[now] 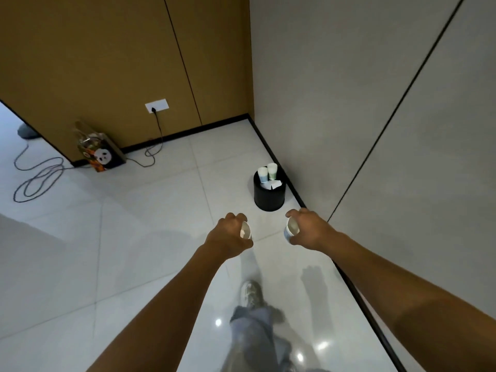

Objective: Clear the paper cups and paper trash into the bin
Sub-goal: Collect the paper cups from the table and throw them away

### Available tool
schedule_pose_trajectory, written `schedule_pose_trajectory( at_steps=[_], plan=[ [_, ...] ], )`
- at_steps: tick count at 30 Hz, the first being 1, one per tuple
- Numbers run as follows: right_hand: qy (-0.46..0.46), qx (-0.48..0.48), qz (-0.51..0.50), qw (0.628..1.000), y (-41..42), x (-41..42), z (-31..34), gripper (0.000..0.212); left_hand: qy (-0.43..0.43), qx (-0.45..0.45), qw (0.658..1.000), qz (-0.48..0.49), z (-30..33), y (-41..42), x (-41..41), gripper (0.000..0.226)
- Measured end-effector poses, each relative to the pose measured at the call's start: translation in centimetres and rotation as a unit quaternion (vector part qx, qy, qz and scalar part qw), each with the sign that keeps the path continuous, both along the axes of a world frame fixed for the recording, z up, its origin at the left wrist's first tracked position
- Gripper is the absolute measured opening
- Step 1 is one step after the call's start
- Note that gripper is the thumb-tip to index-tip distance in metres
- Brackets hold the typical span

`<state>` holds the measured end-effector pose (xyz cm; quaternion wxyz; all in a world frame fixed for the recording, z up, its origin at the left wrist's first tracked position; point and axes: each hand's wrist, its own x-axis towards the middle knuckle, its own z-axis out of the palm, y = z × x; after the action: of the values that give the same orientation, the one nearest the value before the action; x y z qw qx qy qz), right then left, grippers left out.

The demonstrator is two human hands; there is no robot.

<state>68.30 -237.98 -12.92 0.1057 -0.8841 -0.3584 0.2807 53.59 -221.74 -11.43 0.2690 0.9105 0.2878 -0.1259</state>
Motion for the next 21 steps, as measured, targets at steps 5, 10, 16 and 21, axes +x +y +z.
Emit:
schedule_pose_trajectory(
  at_steps=[5, 10, 16, 21],
  plan=[
    [0.015, 0.000, -0.027, 1.000, 8.4, 9.9, -1.8, 0.070, 0.025, -0.011, 1.000, -0.015, -1.8, 8.7, 10.2, 0.056],
    [0.017, 0.001, -0.029, 0.999, 16.0, 18.6, -1.6, 0.067, 0.035, -0.013, 0.999, -0.026, -1.8, 16.7, 19.5, 0.057],
    [0.039, 0.003, -0.051, 0.998, 21.5, 27.7, -2.8, 0.069, 0.049, -0.016, 0.998, -0.033, -2.7, 23.2, 29.3, 0.054],
    [0.042, -0.019, -0.030, 0.998, 25.2, 36.4, -5.4, 0.068, 0.048, -0.031, 0.998, -0.007, -5.5, 26.7, 37.5, 0.054]
  ],
)
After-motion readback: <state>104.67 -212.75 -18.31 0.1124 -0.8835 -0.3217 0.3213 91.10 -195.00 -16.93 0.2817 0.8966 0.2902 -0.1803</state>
